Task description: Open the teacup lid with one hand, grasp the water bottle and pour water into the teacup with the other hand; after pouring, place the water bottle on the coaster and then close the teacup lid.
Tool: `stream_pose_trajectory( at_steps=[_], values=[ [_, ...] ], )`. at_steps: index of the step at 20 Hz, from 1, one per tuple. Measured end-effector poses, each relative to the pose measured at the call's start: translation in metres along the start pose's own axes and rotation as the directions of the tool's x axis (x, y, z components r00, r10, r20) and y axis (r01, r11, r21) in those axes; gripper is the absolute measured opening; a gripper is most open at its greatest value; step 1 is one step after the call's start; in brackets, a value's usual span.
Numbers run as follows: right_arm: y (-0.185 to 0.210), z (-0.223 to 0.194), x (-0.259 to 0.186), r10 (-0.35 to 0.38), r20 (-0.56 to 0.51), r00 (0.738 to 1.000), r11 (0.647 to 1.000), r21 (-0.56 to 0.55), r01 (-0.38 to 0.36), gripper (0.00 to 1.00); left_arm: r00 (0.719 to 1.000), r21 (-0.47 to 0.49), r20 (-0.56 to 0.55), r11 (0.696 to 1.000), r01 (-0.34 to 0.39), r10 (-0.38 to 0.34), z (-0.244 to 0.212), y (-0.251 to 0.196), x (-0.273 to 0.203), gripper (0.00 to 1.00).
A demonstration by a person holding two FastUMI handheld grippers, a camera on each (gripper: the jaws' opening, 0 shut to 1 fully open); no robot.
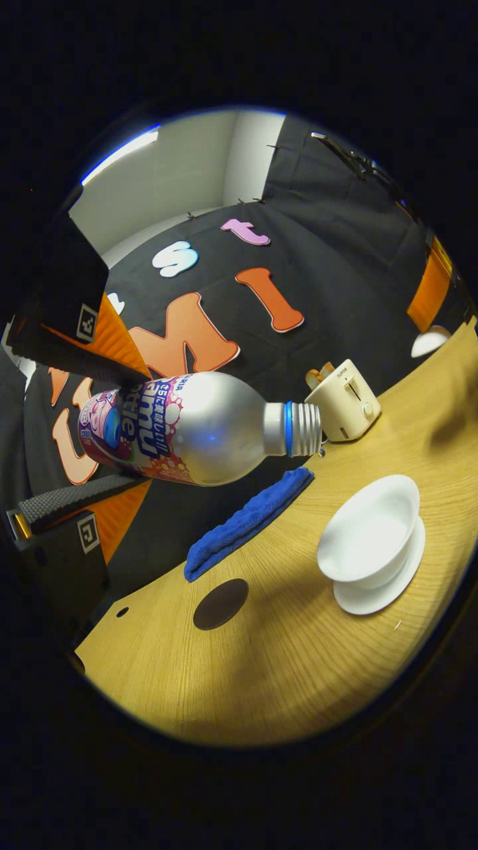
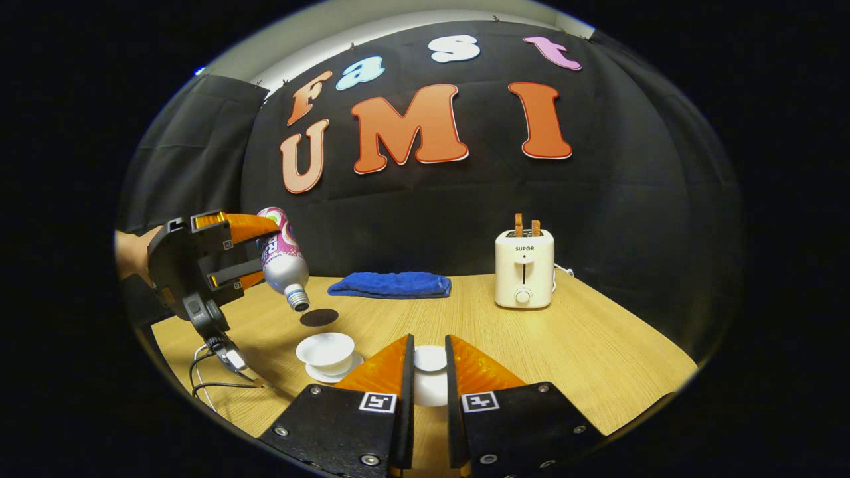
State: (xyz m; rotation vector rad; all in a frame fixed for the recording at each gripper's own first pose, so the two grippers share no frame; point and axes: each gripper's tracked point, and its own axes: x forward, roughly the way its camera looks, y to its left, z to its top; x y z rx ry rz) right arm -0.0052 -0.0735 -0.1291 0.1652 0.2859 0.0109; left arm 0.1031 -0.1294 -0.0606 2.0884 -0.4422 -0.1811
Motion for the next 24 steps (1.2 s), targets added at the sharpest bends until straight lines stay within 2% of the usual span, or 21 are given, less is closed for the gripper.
stream_pose_trajectory(
  at_steps=[4, 5, 6, 7, 8, 10, 12, 13, 14, 15, 17, 18, 19, 20, 21, 22, 23, 24],
  values=[
    [0.006, 0.006, 0.0, 0.009, 0.007, 1.0, 1.0, -0.005, -0.009, 0.21, 0.994, -0.113, -0.02, 0.988, -0.108, 0.107, -0.012, 0.024, -0.004, 0.75],
    [0.007, 0.008, 0.001, 0.009, 0.009, 1.0, 1.0, -0.007, -0.009, 0.21, 0.991, -0.161, -0.043, 0.978, -0.133, 0.128, -0.019, 0.03, -0.003, 0.81],
    [0.009, 0.009, 0.002, 0.012, 0.01, 1.0, 1.0, -0.009, -0.012, 0.22, 0.988, -0.218, -0.069, 0.964, -0.151, 0.139, -0.029, 0.033, -0.003, 0.74],
    [0.011, 0.01, 0.003, 0.012, 0.011, 1.0, 1.0, -0.009, -0.012, 0.22, 0.984, -0.283, -0.103, 0.944, -0.172, 0.149, -0.039, 0.035, -0.004, 0.81],
    [0.014, 0.009, 0.004, 0.02, 0.005, 1.0, 1.0, -0.01, -0.02, 0.21, 0.98, -0.357, -0.124, 0.914, -0.192, 0.158, -0.046, 0.037, -0.006, 0.78],
    [0.021, 0.009, 0.005, 0.031, 0.004, 1.0, 0.999, -0.008, -0.031, 0.21, 0.969, -0.493, -0.178, 0.837, -0.238, 0.17, -0.059, 0.035, -0.008, 0.78],
    [0.029, 0.01, 0.005, 0.042, 0.002, 0.999, 0.999, -0.02, -0.042, 0.22, 0.959, -0.621, -0.238, 0.734, -0.274, 0.157, -0.071, 0.031, -0.006, 0.74],
    [0.031, 0.008, 0.006, 0.046, -0.001, 0.999, 0.999, -0.027, -0.046, 0.21, 0.954, -0.683, -0.266, 0.671, -0.288, 0.14, -0.076, 0.027, -0.006, 0.82],
    [0.033, 0.008, 0.007, 0.048, -0.006, 0.999, 0.998, -0.031, -0.048, 0.21, 0.952, -0.738, -0.281, 0.607, -0.293, 0.118, -0.078, 0.022, -0.006, 0.73],
    [0.036, 0.009, 0.008, 0.051, -0.008, 0.999, 0.998, -0.034, -0.051, 0.22, 0.948, -0.782, -0.299, 0.541, -0.308, 0.106, -0.081, 0.02, -0.007, 0.78],
    [0.042, 0.007, 0.009, 0.059, -0.009, 0.998, 0.997, -0.043, -0.059, 0.22, 0.944, -0.853, -0.321, 0.411, -0.323, 0.075, -0.079, 0.016, -0.006, 0.73],
    [0.045, 0.007, 0.011, 0.061, -0.01, 0.998, 0.997, -0.047, -0.062, 0.22, 0.945, -0.883, -0.323, 0.342, -0.322, 0.055, -0.076, 0.012, -0.002, 0.78],
    [0.047, 0.006, 0.013, 0.066, -0.013, 0.998, 0.997, -0.051, -0.066, 0.22, 0.946, -0.91, -0.322, 0.267, -0.318, 0.029, -0.069, 0.009, 0.001, 0.73],
    [0.05, 0.005, 0.015, 0.07, -0.018, 0.997, 0.996, -0.054, -0.071, 0.22, 0.953, -0.932, -0.303, 0.209, -0.296, -0.003, -0.063, 0.003, 0.008, 0.77],
    [0.051, 0.004, 0.017, 0.073, -0.022, 0.997, 0.996, -0.056, -0.074, 0.21, 0.96, -0.95, -0.278, 0.153, -0.271, -0.03, -0.054, -0.002, 0.013, 0.72],
    [0.053, 0.003, 0.018, 0.077, -0.028, 0.997, 0.995, -0.06, -0.078, 0.21, 0.962, -0.959, -0.268, 0.115, -0.26, -0.055, -0.049, -0.008, 0.017, 0.77],
    [0.055, 0.003, 0.021, 0.077, -0.029, 0.997, 0.995, -0.065, -0.079, 0.21, 0.963, -0.964, -0.259, 0.079, -0.253, -0.074, -0.047, -0.015, 0.02, 0.73],
    [0.057, 0.003, 0.023, 0.08, -0.03, 0.996, 0.994, -0.071, -0.082, 0.21, 0.964, -0.968, -0.251, 0.035, -0.248, -0.091, -0.044, -0.019, 0.024, 0.78]
  ],
)
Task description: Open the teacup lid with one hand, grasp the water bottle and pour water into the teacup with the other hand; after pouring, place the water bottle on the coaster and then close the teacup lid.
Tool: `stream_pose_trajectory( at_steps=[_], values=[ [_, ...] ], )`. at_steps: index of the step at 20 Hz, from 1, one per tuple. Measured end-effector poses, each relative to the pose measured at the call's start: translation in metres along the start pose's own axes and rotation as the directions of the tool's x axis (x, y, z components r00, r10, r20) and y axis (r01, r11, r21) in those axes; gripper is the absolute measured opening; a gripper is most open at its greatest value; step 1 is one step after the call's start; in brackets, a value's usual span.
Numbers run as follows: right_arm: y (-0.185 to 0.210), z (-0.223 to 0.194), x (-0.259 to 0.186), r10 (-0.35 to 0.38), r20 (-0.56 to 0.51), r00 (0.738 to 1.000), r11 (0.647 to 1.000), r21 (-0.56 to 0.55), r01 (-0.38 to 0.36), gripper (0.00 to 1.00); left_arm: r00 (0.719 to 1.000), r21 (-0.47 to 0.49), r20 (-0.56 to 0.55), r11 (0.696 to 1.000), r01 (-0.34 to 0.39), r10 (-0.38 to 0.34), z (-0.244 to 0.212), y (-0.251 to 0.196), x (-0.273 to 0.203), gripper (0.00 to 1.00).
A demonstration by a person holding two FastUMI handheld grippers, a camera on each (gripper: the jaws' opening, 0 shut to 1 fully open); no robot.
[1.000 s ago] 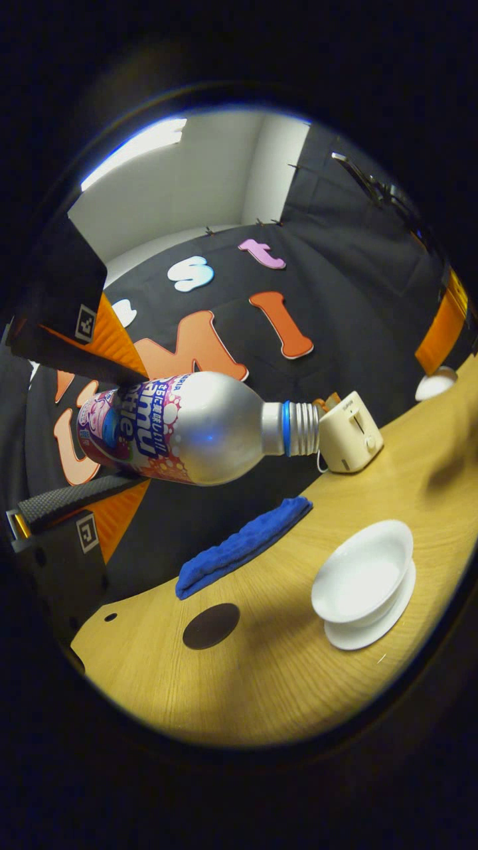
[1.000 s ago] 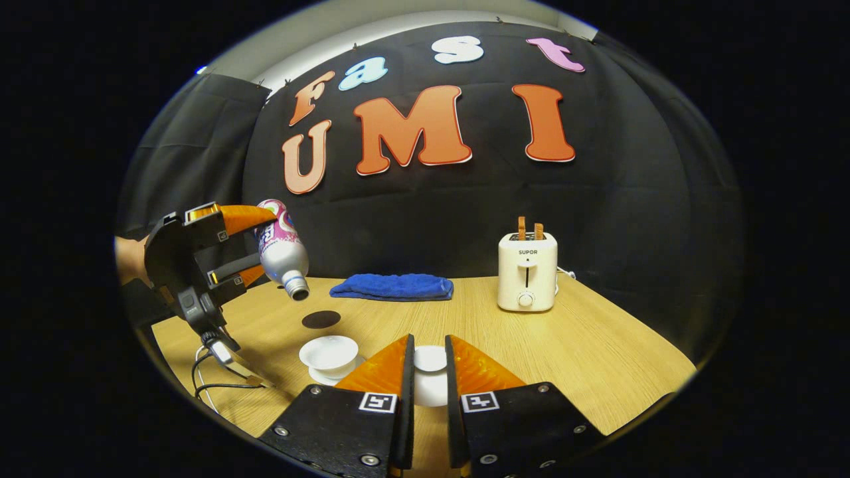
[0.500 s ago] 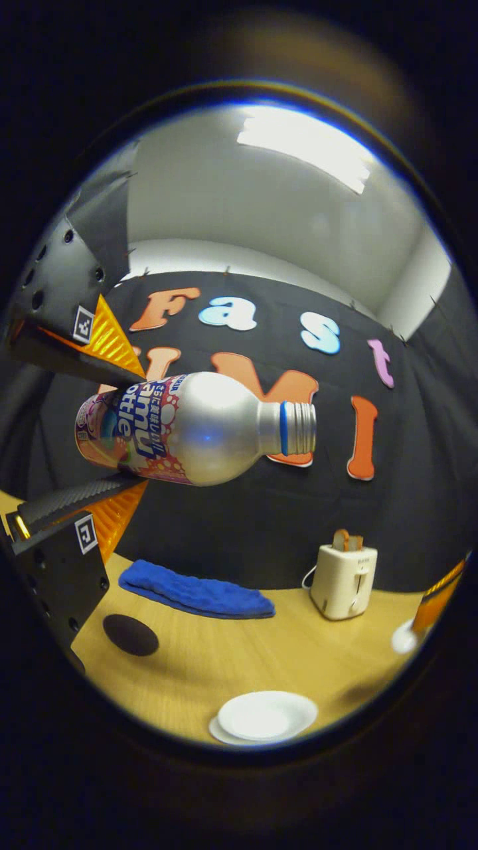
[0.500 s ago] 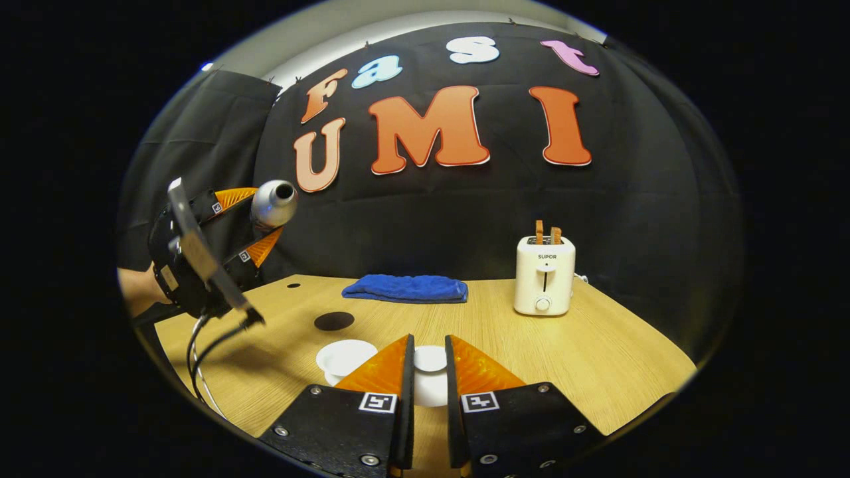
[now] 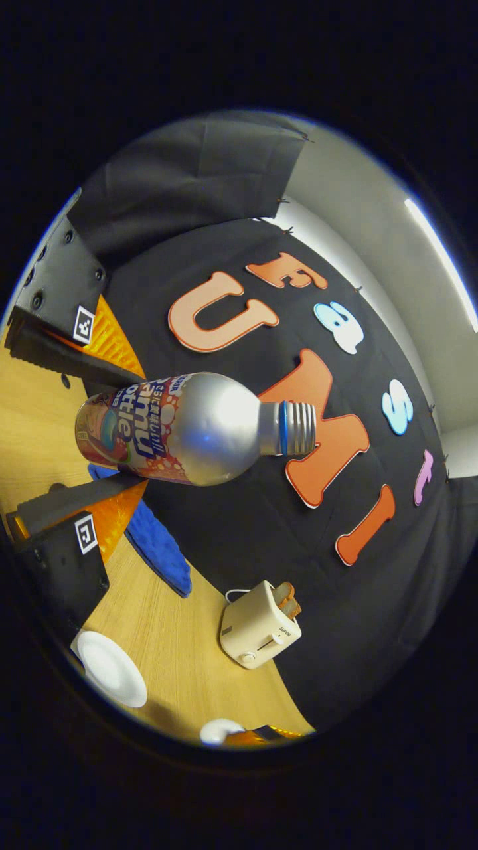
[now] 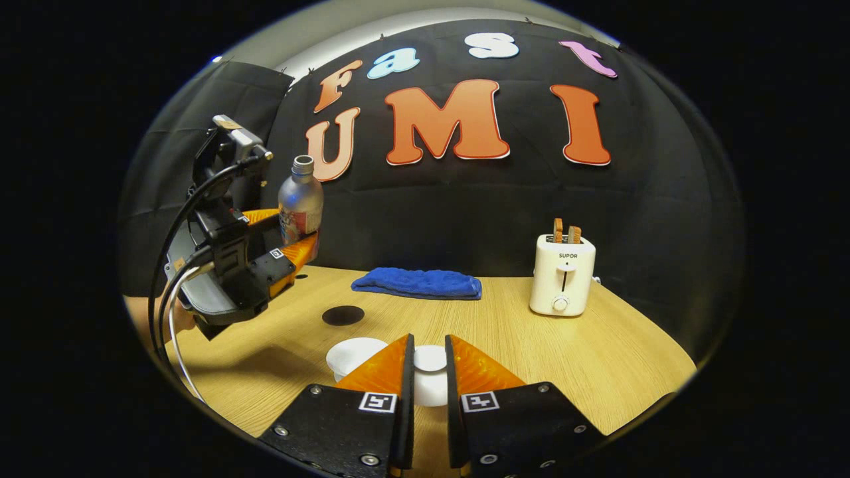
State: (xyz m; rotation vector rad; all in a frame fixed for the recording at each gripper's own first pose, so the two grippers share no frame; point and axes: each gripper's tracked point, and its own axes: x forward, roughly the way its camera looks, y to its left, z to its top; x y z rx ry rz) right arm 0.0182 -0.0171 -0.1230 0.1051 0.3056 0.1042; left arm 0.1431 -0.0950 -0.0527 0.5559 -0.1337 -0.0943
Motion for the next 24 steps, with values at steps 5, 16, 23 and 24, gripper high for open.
stream_pose_trajectory(
  at_steps=[5, 16, 23, 24],
  values=[
    [0.008, -0.001, 0.01, 0.013, -0.012, 1.0, 1.0, -0.013, -0.013, 0.21, 0.992, -0.229, -0.118, 0.973, 0.026, -0.055, -0.044, -0.023, 0.015, 0.78],
    [0.024, 0.004, 0.025, 0.046, -0.024, 0.999, 0.998, -0.033, -0.047, 0.21, 0.948, -0.643, -0.236, 0.766, 0.011, -0.212, -0.094, -0.033, 0.045, 0.74],
    [0.032, 0.0, 0.032, 0.064, -0.034, 0.997, 0.997, -0.035, -0.065, 0.21, 0.916, -0.671, -0.308, 0.741, -0.018, -0.257, -0.13, -0.043, 0.053, 0.78],
    [0.032, 0.0, 0.034, 0.063, -0.036, 0.997, 0.997, -0.034, -0.064, 0.21, 0.913, -0.672, -0.31, 0.74, -0.014, -0.264, -0.132, -0.045, 0.053, 0.78]
  ],
)
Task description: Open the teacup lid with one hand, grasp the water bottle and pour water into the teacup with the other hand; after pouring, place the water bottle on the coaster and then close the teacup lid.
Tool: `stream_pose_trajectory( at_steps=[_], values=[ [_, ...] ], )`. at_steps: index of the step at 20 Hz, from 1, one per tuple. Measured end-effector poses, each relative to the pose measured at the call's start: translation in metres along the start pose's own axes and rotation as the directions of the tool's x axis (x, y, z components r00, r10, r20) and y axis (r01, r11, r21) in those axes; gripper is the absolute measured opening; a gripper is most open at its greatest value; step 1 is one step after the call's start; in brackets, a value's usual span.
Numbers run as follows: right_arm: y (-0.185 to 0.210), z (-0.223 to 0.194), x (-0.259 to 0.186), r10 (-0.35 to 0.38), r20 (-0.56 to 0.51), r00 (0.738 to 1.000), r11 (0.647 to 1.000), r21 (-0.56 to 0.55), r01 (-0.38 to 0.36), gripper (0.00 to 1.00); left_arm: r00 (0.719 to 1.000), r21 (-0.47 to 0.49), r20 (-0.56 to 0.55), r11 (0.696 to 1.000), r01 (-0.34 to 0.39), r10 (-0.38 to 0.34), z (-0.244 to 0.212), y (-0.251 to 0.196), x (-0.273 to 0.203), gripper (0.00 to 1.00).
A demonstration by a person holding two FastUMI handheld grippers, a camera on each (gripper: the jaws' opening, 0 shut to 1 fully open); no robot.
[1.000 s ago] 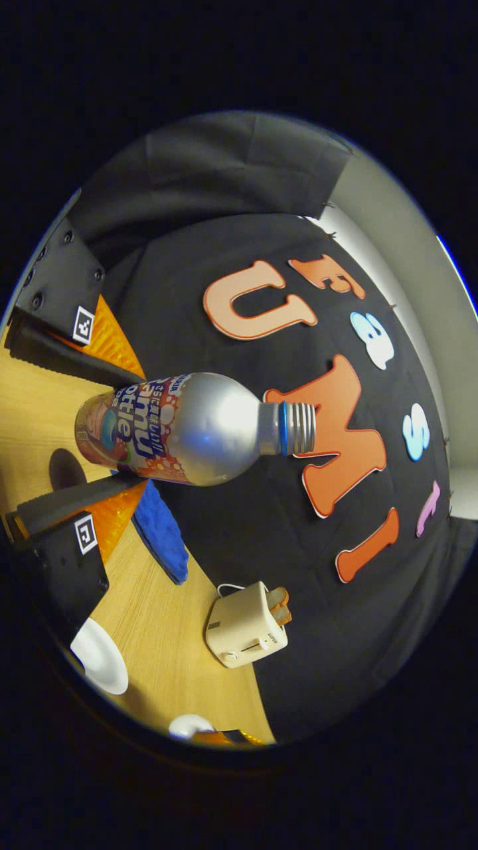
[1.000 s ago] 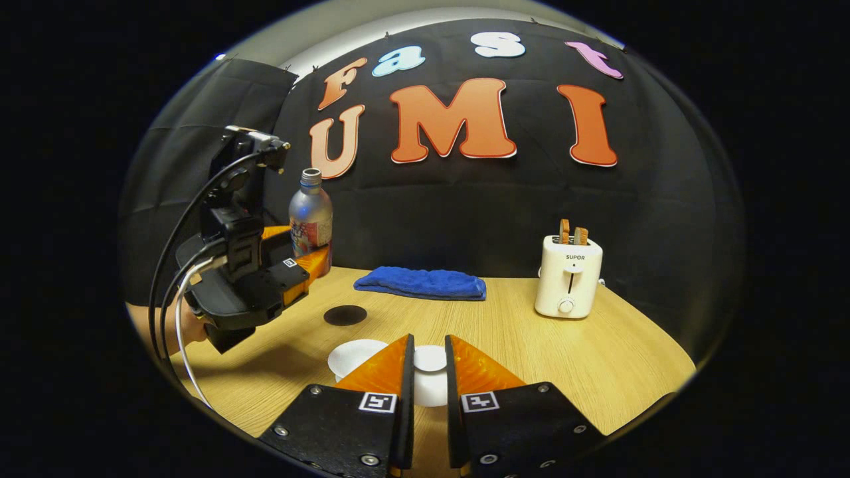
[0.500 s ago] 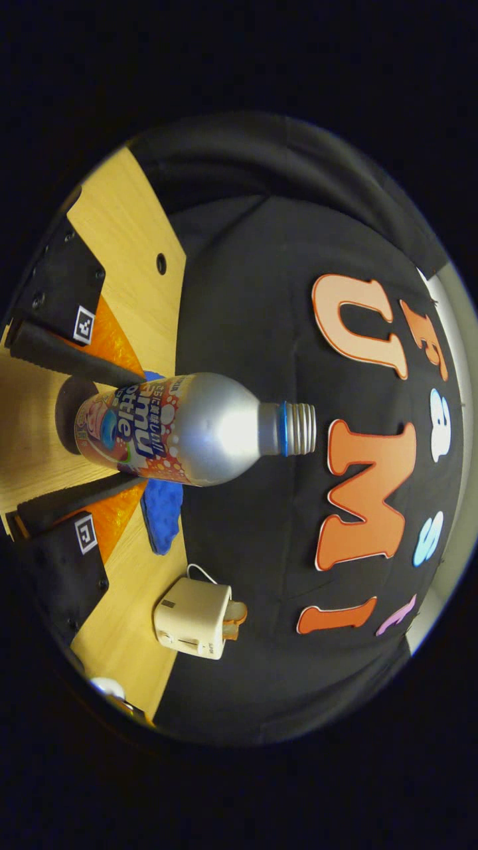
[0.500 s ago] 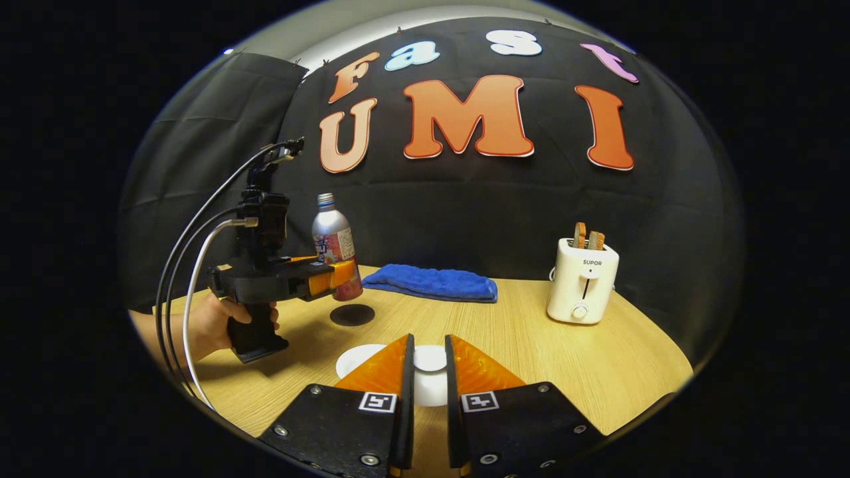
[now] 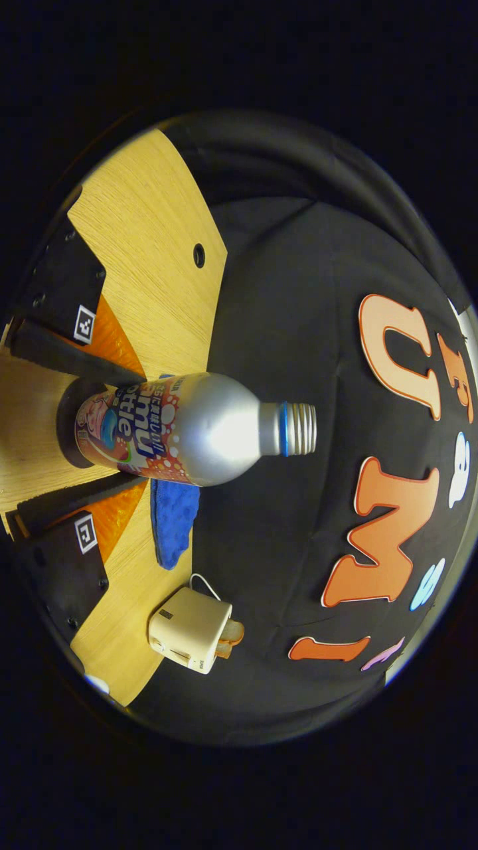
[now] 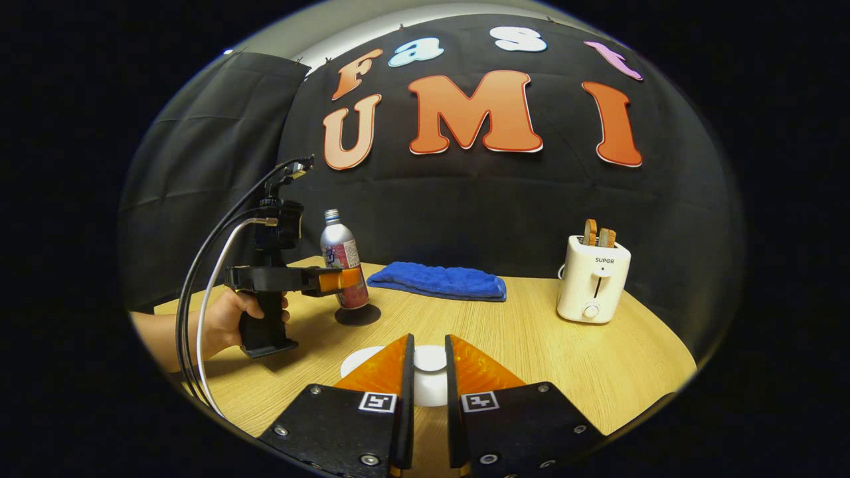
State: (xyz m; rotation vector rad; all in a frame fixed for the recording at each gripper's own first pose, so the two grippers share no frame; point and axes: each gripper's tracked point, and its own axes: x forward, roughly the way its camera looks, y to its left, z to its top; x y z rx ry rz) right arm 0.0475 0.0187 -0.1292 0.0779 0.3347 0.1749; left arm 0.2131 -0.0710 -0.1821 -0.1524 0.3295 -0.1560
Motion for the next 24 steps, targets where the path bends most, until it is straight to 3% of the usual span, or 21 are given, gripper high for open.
stream_pose_trajectory(
  at_steps=[4, 8, 11, 17, 19, 23, 24],
  values=[
    [0.004, -0.002, 0.005, 0.01, -0.008, 1.0, 1.0, 0.002, -0.01, 0.21, 0.998, 0.017, -0.057, 1.0, -0.017, 0.018, -0.019, 0.006, 0.006, 0.74],
    [0.011, -0.005, 0.009, 0.021, -0.022, 1.0, 1.0, -0.008, -0.021, 0.21, 0.996, 0.039, -0.082, 0.999, -0.014, 0.017, -0.023, 0.004, 0.006, 0.82],
    [0.016, -0.006, 0.011, 0.029, -0.027, 0.999, 1.0, -0.01, -0.029, 0.21, 0.995, 0.071, -0.103, 0.997, 0.0, 0.008, -0.027, 0.004, 0.007, 0.79],
    [0.025, -0.007, 0.015, 0.038, -0.027, 0.999, 0.999, -0.02, -0.038, 0.21, 0.983, 0.117, -0.186, 0.993, 0.009, 0.013, -0.054, 0.005, -0.001, 1.0],
    [0.027, -0.007, 0.017, 0.037, -0.029, 0.999, 0.999, -0.018, -0.037, 0.21, 0.984, 0.117, -0.178, 0.993, 0.025, -0.004, -0.051, 0.001, -0.01, 0.96],
    [0.033, -0.007, 0.021, 0.04, -0.022, 0.999, 0.999, -0.012, -0.04, 0.21, 0.983, 0.109, -0.185, 0.993, 0.038, -0.017, -0.052, -0.001, -0.034, 0.99],
    [0.034, -0.006, 0.022, 0.042, -0.021, 0.999, 0.999, -0.01, -0.042, 0.21, 0.984, 0.105, -0.176, 0.994, 0.039, -0.02, -0.05, -0.001, -0.04, 0.96]
  ],
)
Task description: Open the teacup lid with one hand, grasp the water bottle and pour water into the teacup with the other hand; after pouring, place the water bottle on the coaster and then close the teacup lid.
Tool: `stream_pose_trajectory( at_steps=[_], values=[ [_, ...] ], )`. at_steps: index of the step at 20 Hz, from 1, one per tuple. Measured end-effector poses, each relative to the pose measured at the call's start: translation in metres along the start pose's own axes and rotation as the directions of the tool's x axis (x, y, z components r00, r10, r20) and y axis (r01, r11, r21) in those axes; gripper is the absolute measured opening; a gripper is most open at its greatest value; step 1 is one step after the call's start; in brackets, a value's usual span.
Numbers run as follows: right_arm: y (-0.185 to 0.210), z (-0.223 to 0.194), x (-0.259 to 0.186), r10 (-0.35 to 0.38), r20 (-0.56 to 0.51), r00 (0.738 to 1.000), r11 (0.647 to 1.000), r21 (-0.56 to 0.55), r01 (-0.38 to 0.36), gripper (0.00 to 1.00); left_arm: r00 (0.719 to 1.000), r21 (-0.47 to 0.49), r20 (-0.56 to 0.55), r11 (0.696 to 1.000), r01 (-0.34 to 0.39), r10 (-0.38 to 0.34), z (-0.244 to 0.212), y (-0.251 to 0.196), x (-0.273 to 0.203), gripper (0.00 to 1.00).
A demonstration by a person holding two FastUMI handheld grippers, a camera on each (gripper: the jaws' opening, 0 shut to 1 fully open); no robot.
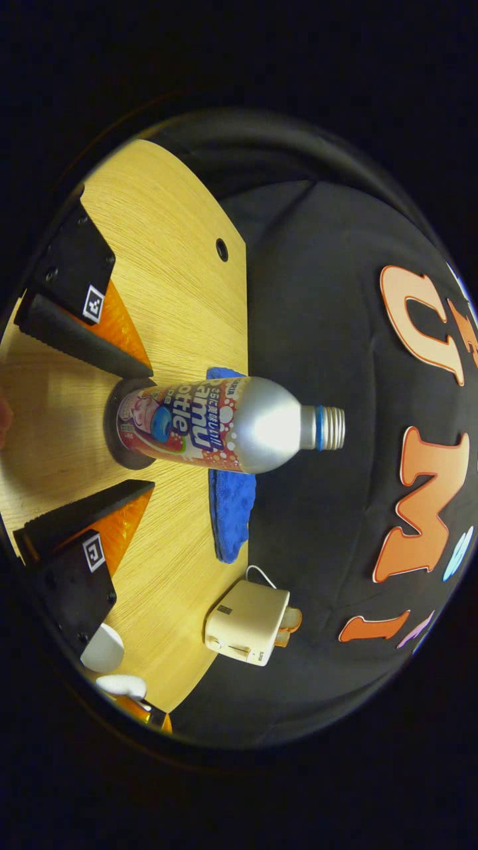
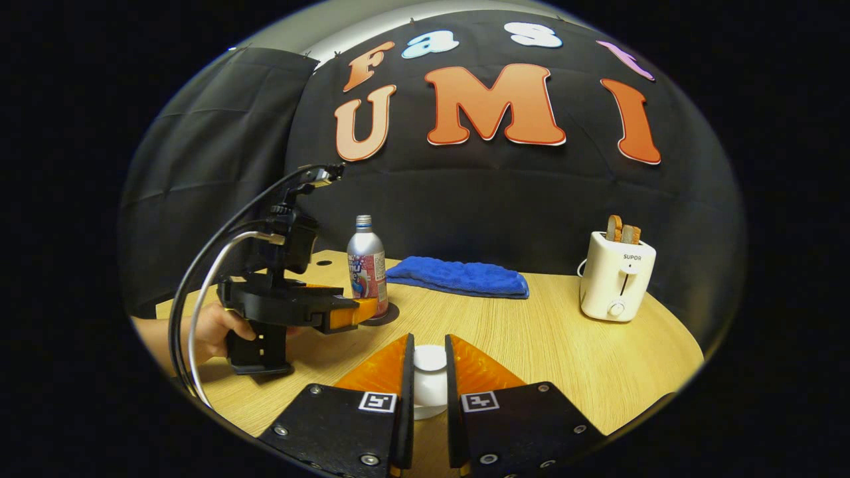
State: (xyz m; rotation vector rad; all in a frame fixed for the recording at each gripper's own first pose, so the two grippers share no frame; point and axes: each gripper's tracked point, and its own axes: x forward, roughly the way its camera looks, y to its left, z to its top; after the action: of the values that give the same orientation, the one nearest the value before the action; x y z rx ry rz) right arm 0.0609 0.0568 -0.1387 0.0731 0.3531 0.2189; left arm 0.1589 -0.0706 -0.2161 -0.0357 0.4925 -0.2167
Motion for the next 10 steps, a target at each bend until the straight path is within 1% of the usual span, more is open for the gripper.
stream_pose_trajectory(
  at_steps=[1, 6, 7, 8, 10],
  values=[
    [0.002, -0.001, 0.001, 0.003, -0.001, 1.0, 1.0, 0.004, -0.003, 0.21, 1.0, -0.003, 0.012, 1.0, 0.0, 0.0, 0.003, 0.001, -0.007, 0.99],
    [0.006, -0.005, 0.01, 0.007, -0.004, 1.0, 1.0, 0.012, -0.007, 0.21, 0.995, -0.001, 0.098, 1.0, 0.003, -0.003, 0.025, -0.002, -0.051, 0.99],
    [0.008, -0.006, 0.011, 0.01, -0.006, 1.0, 1.0, 0.016, -0.01, 0.21, 0.993, 0.004, 0.117, 1.0, -0.002, 0.001, 0.029, -0.002, -0.057, 0.96],
    [0.01, -0.007, 0.013, 0.016, -0.007, 1.0, 1.0, 0.02, -0.016, 0.21, 0.991, 0.011, 0.132, 1.0, -0.005, 0.003, 0.034, -0.003, -0.064, 0.99],
    [0.013, -0.011, 0.017, 0.022, -0.014, 1.0, 1.0, 0.022, -0.022, 0.21, 0.985, 0.023, 0.169, 1.0, -0.017, 0.013, 0.042, -0.003, -0.082, 0.99]
  ],
)
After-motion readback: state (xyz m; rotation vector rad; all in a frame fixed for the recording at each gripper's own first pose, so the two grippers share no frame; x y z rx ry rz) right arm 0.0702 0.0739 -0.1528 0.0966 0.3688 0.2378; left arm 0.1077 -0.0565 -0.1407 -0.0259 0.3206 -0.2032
